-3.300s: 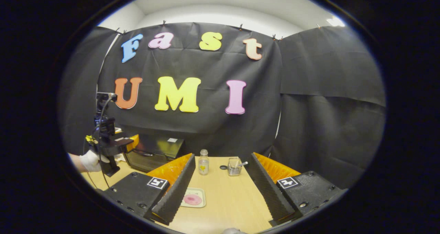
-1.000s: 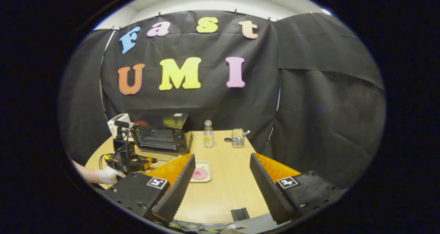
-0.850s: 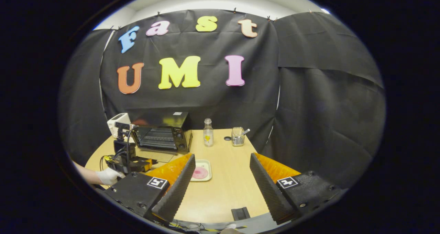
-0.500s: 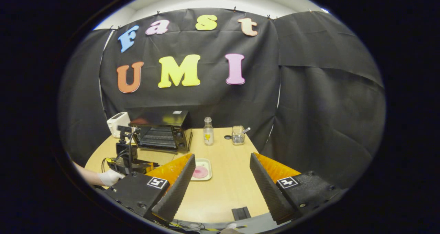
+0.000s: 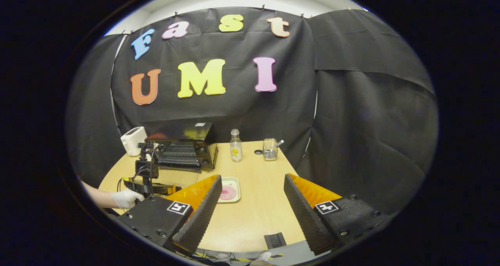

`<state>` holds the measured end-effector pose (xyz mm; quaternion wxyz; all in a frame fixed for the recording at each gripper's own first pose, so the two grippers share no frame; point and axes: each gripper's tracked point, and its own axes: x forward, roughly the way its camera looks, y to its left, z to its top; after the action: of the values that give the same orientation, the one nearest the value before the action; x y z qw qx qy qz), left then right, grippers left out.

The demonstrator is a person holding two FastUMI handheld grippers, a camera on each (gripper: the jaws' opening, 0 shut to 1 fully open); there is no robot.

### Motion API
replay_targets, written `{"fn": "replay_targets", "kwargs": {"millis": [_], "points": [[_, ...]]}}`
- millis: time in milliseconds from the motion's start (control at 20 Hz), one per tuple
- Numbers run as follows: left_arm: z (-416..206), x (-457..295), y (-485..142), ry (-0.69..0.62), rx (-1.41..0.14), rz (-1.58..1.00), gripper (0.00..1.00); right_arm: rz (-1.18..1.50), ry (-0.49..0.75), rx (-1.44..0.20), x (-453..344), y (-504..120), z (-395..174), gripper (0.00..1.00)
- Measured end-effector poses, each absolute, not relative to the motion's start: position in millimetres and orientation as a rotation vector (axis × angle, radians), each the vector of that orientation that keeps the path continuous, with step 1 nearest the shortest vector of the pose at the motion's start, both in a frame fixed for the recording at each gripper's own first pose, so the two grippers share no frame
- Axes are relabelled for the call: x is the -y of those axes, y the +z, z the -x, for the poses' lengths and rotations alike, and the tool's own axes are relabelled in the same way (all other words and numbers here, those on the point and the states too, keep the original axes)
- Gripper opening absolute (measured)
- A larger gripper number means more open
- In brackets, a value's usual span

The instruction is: Open the electric oven with the left hand, put the food in, and close the electric oven.

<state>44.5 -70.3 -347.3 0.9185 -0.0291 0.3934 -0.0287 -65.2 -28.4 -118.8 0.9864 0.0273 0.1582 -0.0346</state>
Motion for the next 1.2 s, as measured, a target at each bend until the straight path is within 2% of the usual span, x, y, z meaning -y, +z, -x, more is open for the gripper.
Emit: {"fn": "replay_targets", "kwargs": {"millis": [250,300,400,550,850,1200], "points": [[-42.5,69.3,-345.7,-0.056,-0.814,0.070,0.96,-0.071,-0.034,-0.352,23.9,-142.6,55.8,1.00],[-43.5,68.4,-343.4,-0.053,-0.798,0.081,0.96,-0.074,-0.023,-0.362,23.6,-147.8,53.2,0.96],[-40.1,64.6,-337.9,-0.042,-0.774,0.106,0.95,-0.076,-0.001,-0.385,25.8,-160.8,43.1,1.00],[-28.4,48.8,-321.8,0.005,-0.736,0.122,0.95,-0.080,0.047,-0.429,27.2,-184.6,22.1,1.00],[20.2,22.7,-262.9,0.093,-0.642,0.082,0.95,-0.140,0.210,-0.632,14.8,-261.7,-43.3,1.00],[67.1,33.5,-164.7,0.090,-0.493,0.051,0.95,-0.250,0.332,-0.853,-3.0,-344.0,-125.6,0.91]]}}
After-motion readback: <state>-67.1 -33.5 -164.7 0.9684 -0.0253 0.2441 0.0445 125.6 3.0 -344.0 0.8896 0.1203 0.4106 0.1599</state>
